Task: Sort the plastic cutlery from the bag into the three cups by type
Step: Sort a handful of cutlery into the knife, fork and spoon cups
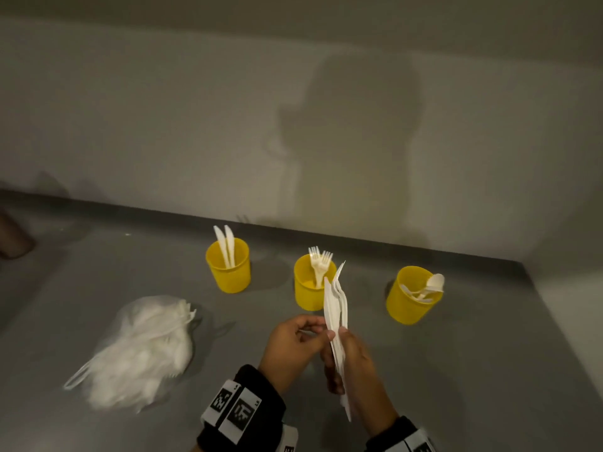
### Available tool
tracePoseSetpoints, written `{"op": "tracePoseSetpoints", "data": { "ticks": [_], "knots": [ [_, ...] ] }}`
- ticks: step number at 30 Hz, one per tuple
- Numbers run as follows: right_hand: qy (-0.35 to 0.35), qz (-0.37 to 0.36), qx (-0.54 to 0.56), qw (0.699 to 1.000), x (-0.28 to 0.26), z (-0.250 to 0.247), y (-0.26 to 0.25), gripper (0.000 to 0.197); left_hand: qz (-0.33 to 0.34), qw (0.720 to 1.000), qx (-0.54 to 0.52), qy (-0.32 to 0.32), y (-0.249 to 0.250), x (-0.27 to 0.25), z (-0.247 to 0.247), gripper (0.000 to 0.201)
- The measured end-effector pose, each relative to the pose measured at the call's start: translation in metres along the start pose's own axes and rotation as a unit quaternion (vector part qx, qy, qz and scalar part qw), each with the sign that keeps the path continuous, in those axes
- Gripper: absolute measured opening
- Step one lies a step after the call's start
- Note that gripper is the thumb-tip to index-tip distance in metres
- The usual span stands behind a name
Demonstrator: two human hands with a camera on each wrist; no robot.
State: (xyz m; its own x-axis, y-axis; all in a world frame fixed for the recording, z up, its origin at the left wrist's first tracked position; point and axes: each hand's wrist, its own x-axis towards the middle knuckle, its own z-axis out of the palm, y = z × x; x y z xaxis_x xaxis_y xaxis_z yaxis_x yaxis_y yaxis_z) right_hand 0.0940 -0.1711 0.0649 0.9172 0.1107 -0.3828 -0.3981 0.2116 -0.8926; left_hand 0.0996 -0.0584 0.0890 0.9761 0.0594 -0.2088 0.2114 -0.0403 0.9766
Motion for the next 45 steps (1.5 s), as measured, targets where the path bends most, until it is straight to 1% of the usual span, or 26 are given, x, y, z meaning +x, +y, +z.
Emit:
{"op": "tracePoseSetpoints", "data": {
  "ticks": [2, 4, 6, 7, 9, 10, 12, 13, 14, 16, 20, 24, 29, 32, 40, 43, 45],
  "knots": [
    [-0.018, -0.035, -0.014, 0.999, 0.001, 0.012, 0.002, 0.030, -0.002, 0.999, -0.020, 0.031, -0.002, -0.001, -0.013, 0.021],
    [-0.036, -0.062, -0.019, 0.997, 0.001, 0.023, 0.003, 0.022, -0.012, 0.997, -0.044, 0.065, -0.003, -0.002, -0.022, 0.019],
    [-0.047, -0.086, -0.020, 0.995, 0.004, 0.032, 0.005, 0.017, -0.025, 0.993, -0.087, 0.075, -0.001, -0.003, -0.027, 0.017],
    [-0.049, -0.095, -0.028, 0.994, 0.007, 0.035, 0.008, 0.019, -0.030, 0.991, -0.104, 0.074, 0.000, -0.003, -0.029, 0.016],
    [-0.047, -0.113, -0.059, 0.991, 0.012, 0.037, 0.012, 0.030, -0.039, 0.989, -0.126, 0.073, 0.002, -0.003, -0.032, 0.011],
    [-0.048, -0.124, -0.069, 0.989, 0.014, 0.037, 0.014, 0.031, -0.044, 0.987, -0.135, 0.070, 0.004, -0.002, -0.034, 0.009],
    [-0.058, -0.143, -0.082, 0.985, 0.015, 0.039, 0.014, 0.028, -0.054, 0.985, -0.150, 0.069, 0.004, 0.000, -0.036, 0.017],
    [-0.060, -0.148, -0.080, 0.984, 0.013, 0.041, 0.011, 0.023, -0.061, 0.984, -0.156, 0.066, 0.004, 0.002, -0.038, 0.020],
    [-0.062, -0.149, -0.077, 0.984, 0.012, 0.042, 0.009, 0.019, -0.067, 0.983, -0.158, 0.063, 0.005, 0.003, -0.039, 0.022],
    [-0.053, -0.145, -0.070, 0.985, 0.012, 0.044, 0.008, 0.022, -0.074, 0.983, -0.157, 0.056, 0.006, 0.005, -0.041, 0.020],
    [-0.009, -0.129, -0.047, 0.990, 0.018, 0.046, 0.013, 0.026, -0.078, 0.984, -0.153, 0.042, 0.009, 0.008, -0.046, 0.011],
    [0.016, -0.116, -0.042, 0.992, 0.020, 0.049, 0.011, 0.024, -0.075, 0.984, -0.155, 0.038, 0.010, 0.010, -0.047, 0.013],
    [0.010, -0.128, -0.054, 0.990, 0.017, 0.048, 0.004, 0.021, -0.076, 0.985, -0.156, 0.023, 0.009, 0.012, -0.043, 0.012],
    [0.022, -0.135, -0.059, 0.989, 0.017, 0.049, 0.005, 0.020, -0.078, 0.985, -0.151, 0.009, 0.010, 0.012, -0.042, 0.011],
    [0.050, -0.117, -0.082, 0.988, 0.018, 0.055, 0.008, 0.021, -0.090, 0.990, -0.108, 0.015, 0.013, 0.013, -0.048, 0.019],
    [0.046, -0.113, -0.084, 0.989, 0.018, 0.058, 0.007, 0.020, -0.090, 0.991, -0.095, 0.013, 0.012, 0.014, -0.051, 0.023],
    [0.043, -0.107, -0.076, 0.990, 0.017, 0.059, 0.006, 0.022, -0.093, 0.992, -0.086, 0.015, 0.011, 0.014, -0.054, 0.022]
  ]
}}
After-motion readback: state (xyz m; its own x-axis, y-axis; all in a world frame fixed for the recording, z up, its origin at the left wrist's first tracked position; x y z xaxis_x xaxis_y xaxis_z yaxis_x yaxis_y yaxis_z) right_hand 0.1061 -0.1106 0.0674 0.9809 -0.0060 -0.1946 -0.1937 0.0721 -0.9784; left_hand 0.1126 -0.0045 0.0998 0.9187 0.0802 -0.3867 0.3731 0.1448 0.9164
